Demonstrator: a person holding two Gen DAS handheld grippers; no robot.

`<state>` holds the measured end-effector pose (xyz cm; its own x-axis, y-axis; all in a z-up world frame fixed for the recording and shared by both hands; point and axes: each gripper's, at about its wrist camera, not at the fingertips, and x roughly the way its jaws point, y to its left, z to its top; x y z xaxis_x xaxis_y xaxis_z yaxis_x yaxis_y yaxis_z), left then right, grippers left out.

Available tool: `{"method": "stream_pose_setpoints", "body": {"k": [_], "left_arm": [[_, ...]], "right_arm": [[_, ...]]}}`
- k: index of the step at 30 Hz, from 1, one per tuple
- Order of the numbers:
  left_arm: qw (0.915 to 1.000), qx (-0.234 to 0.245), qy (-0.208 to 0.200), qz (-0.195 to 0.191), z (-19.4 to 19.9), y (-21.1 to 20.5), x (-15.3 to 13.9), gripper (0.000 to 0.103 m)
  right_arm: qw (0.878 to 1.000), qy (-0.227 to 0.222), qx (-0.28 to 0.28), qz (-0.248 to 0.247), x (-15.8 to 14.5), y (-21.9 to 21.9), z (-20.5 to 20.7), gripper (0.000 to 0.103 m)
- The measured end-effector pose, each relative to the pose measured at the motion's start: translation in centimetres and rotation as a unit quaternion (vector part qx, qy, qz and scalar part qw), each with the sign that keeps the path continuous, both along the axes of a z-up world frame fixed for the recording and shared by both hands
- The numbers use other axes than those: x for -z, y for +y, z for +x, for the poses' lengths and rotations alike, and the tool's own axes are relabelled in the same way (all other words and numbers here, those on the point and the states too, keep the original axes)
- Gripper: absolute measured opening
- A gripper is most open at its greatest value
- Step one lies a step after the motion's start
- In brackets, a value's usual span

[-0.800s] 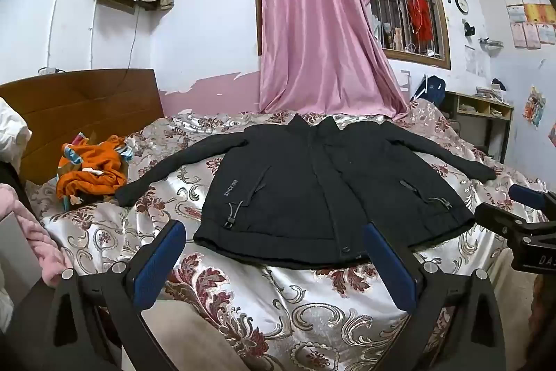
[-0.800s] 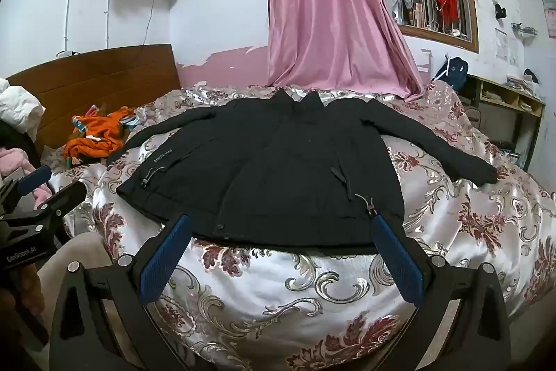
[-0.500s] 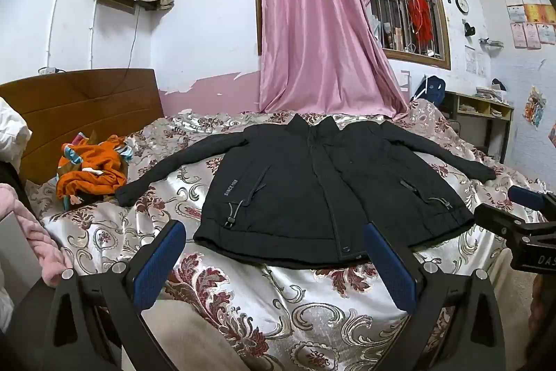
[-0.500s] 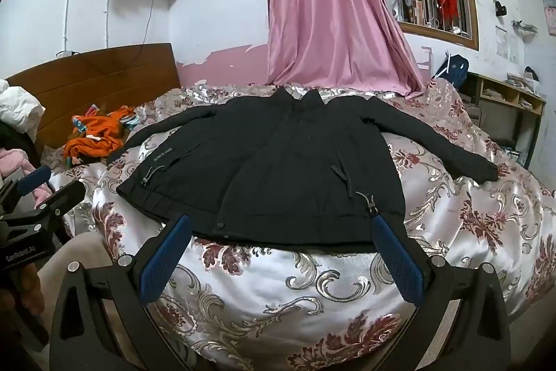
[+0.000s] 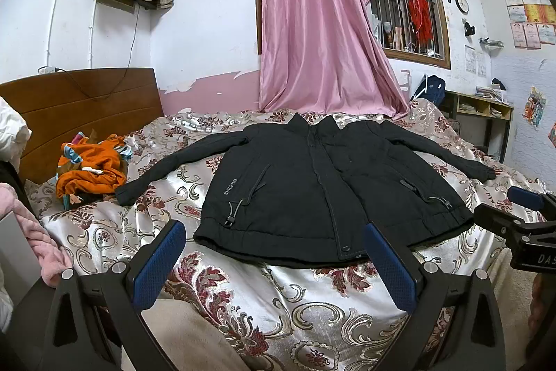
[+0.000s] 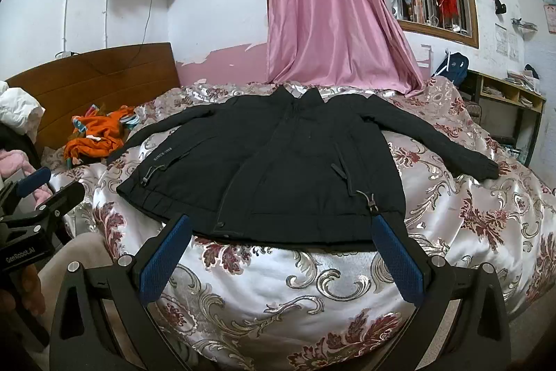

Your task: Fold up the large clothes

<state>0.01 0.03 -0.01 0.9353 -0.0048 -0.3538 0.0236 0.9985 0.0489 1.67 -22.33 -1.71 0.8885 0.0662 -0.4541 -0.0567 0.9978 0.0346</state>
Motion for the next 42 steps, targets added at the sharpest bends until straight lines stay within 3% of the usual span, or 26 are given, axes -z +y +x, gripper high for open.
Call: {"method": "stream_pose_setpoints", "body": {"k": [42], "left_arm": [[1.0,0.0,0.001,0.0,0.0,-0.01,0.0,0.103]], "right_arm": [[1.0,0.008,0.001,0.004,0.0,0.11,0.13,0.102]]}}
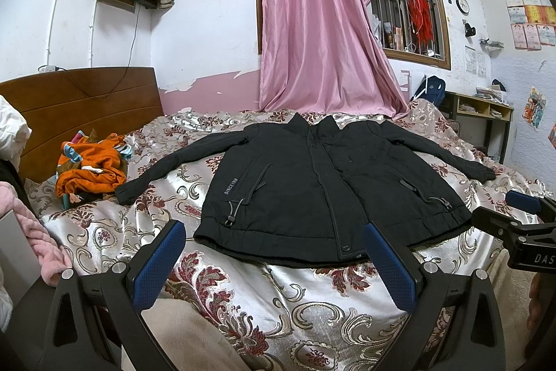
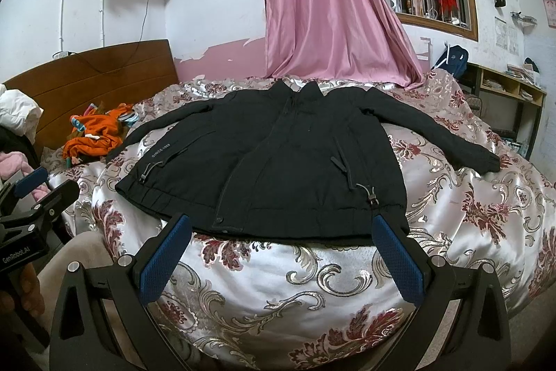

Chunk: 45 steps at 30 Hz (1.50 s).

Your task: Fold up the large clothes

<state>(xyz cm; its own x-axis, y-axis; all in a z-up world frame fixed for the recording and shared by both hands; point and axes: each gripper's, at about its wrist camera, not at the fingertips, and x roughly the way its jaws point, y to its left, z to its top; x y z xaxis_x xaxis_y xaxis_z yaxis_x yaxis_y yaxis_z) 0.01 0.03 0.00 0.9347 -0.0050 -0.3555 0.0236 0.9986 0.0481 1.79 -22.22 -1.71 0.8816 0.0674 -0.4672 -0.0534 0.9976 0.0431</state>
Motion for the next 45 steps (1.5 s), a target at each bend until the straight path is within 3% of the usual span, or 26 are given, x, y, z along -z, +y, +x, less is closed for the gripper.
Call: {"method": "stream_pose_setpoints", "body": {"k": [29,39,45], "left_arm": [[1.0,-0.002,0.002,-0.002,0.0,0.0,0.0,0.103],[0.999,-0.009,0.043,-0.007,1.2,0.4,1.0,0.103],[0.9963,-0.02,0.083,-0.009,3.1,0.5,1.9,0.103]], "right_arm": [[1.0,0.003,0.001,0.0,0.1,0.1,0.1,0.102],[1.0,0.024,0.007,0.0,0.7,0.6,0.1,0.102],[0.998,0.065,0.025,-0.001,1.6,0.1,1.1,0.102]]}}
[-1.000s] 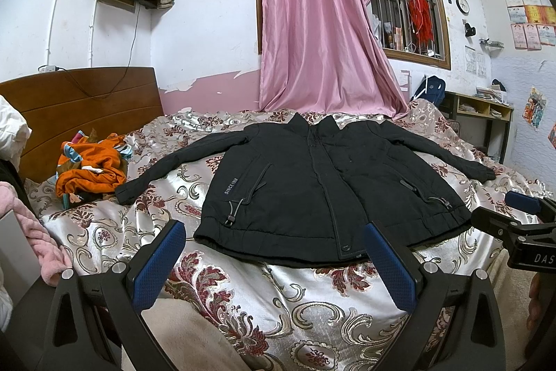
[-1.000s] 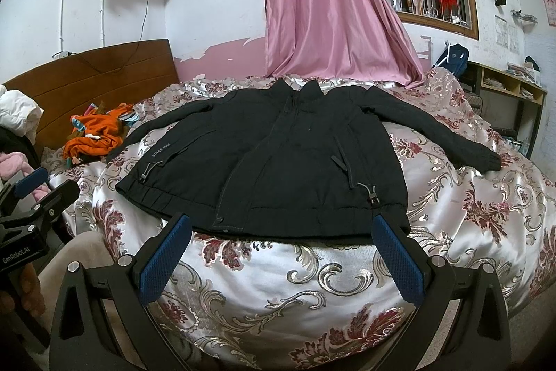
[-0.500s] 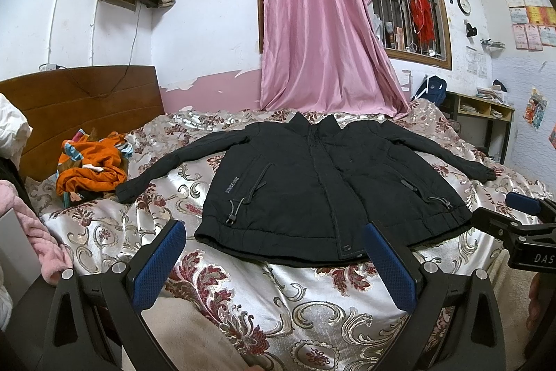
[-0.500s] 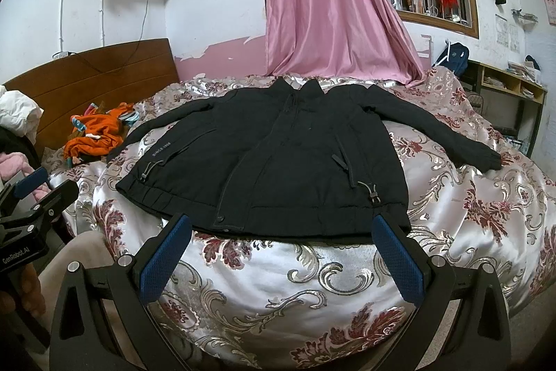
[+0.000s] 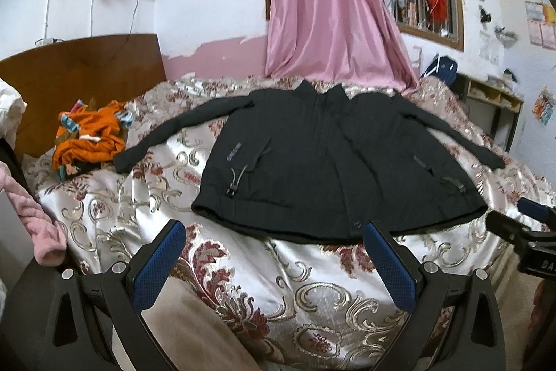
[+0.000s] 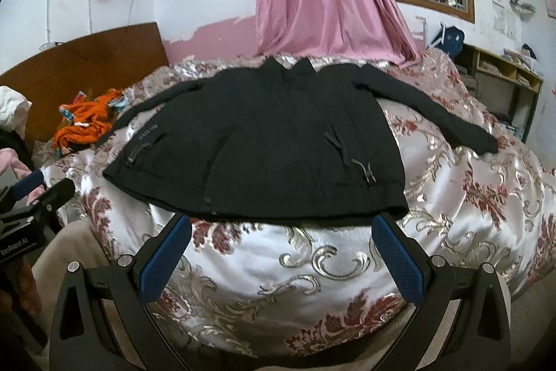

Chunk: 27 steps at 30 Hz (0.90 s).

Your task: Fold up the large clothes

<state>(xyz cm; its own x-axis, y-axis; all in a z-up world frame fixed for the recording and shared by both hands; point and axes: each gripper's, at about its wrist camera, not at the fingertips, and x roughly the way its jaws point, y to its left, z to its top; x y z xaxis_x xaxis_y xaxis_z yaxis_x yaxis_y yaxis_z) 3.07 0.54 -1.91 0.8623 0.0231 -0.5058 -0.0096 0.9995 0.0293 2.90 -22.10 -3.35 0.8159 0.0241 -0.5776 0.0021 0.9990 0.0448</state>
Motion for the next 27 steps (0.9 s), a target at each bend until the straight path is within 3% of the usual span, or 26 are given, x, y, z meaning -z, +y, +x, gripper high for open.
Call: {"method": "stream_pose_setpoints", "body": {"k": [5,11,24,27], "left_arm": [[0.9977,-0.016,0.062,0.022,2.4,-0.8,1.3,0.103],[0.9921,-0.025,0.117,0.039,5.4,-2.0,2.2,0.103],[0.99,-0.006,0.118,0.076,13.0,-7.2,0.6,0.103],[0.9868,-0.007,0.127,0.101,15.1,-9.0,0.3,0.103]], "right_arm": [[0.999,0.047,0.011,0.012,0.8,-1.1,2.1,0.102],[0.994,0.098,0.039,-0.008,1.6,-2.6,5.3,0.102],[0.99,0.11,0.091,-0.012,1.1,-7.2,11.3,0.102],[0.99,0.102,0.096,-0.019,0.9,-8.3,13.1,0.102]]}}
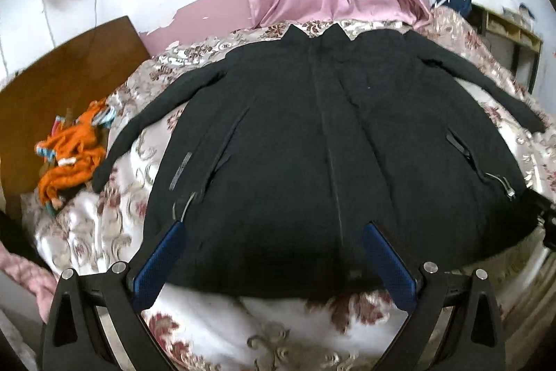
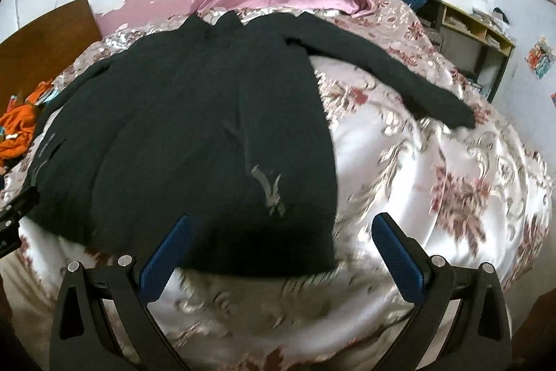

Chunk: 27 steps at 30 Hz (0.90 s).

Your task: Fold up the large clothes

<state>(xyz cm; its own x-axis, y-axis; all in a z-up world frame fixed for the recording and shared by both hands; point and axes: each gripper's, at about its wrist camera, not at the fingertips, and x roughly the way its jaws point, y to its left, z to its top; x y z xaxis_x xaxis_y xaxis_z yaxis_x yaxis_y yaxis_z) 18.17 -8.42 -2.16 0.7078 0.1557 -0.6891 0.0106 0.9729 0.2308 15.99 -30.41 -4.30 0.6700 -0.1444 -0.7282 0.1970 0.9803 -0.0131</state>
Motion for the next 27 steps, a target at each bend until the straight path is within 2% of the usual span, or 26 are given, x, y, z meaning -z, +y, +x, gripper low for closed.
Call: {"method": "stream_pose_setpoints", "body": {"k": [4,7,12,18,21,24,27], "left_arm": [[0.9998,0.012,0.013,0.014,2.9,-2.1,-0.5,0.103],[0.9994,0.033,0.01,0.006,4.9,-3.6,-0.9,0.103],[0.9977,0.056,0.008,0.035,7.7,-6.4,-1.0,0.103],[0.9952,0.071,0.006,0.067,10.5,-9.3,-0.7,0.103],[0.994,0.077,0.0,0.078,12.3,-10.6,-0.2,0.103],[0.9923,0.085,-0.007,0.09,14.4,-12.1,0.1,0.103],[0.9934,0.089,-0.012,0.072,17.3,-13.6,0.1,0.103]], "right_arm": [[1.0,-0.01,0.018,0.0,-0.4,-2.1,2.9,0.102],[0.997,-0.04,0.057,0.019,-1.1,-4.7,4.2,0.102],[0.989,-0.092,0.114,0.023,-1.5,-9.3,6.6,0.102],[0.983,-0.094,0.156,0.0,-1.0,-14.4,13.1,0.102],[0.978,-0.097,0.182,0.027,-0.9,-16.9,16.0,0.102],[0.973,-0.09,0.203,0.065,0.3,-19.5,18.9,0.102],[0.967,-0.076,0.218,0.109,2.9,-21.8,20.0,0.102]]}}
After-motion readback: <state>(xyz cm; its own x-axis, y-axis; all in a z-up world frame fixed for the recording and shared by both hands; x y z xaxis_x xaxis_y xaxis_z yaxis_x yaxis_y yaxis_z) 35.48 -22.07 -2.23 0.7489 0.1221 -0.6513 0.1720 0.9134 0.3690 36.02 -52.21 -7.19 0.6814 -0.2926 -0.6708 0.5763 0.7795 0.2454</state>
